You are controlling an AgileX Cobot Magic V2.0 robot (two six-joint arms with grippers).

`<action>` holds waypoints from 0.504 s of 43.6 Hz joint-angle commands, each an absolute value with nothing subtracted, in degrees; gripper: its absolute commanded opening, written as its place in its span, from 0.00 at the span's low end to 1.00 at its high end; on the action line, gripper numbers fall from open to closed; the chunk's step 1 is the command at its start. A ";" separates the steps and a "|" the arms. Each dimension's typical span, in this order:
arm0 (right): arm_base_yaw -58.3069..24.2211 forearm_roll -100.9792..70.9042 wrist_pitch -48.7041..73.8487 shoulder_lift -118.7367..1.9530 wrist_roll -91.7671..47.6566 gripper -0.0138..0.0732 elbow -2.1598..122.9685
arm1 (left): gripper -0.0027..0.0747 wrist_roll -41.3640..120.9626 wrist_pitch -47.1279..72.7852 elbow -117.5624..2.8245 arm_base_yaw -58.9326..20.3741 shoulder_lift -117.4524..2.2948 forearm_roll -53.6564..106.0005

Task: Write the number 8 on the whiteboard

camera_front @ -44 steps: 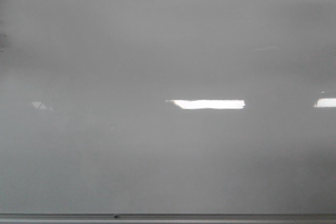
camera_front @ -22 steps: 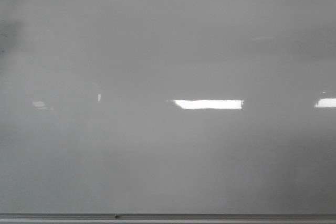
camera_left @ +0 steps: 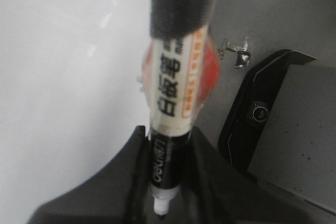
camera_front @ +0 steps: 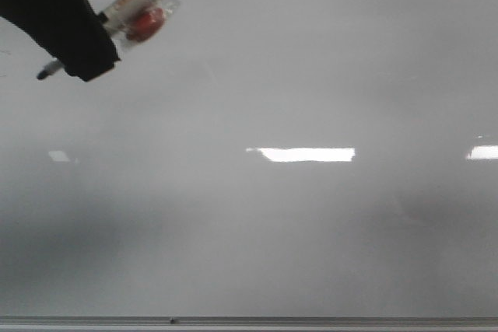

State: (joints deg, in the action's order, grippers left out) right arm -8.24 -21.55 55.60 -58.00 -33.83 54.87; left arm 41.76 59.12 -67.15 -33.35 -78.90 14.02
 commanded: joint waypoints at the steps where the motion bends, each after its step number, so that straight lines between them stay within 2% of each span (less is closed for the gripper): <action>1: -11.80 -26.52 55.19 -59.00 -41.28 0.67 56.95 | 0.01 44.09 57.41 -69.11 -37.51 -78.15 15.55; 11: -22.91 -28.57 55.91 -62.32 -49.56 0.67 56.95 | 0.01 44.54 56.94 -69.11 -45.55 -78.92 15.34; 22: -35.04 -30.17 49.49 -66.51 -51.20 0.67 56.95 | 0.01 44.92 56.80 -69.11 -50.03 -78.92 15.17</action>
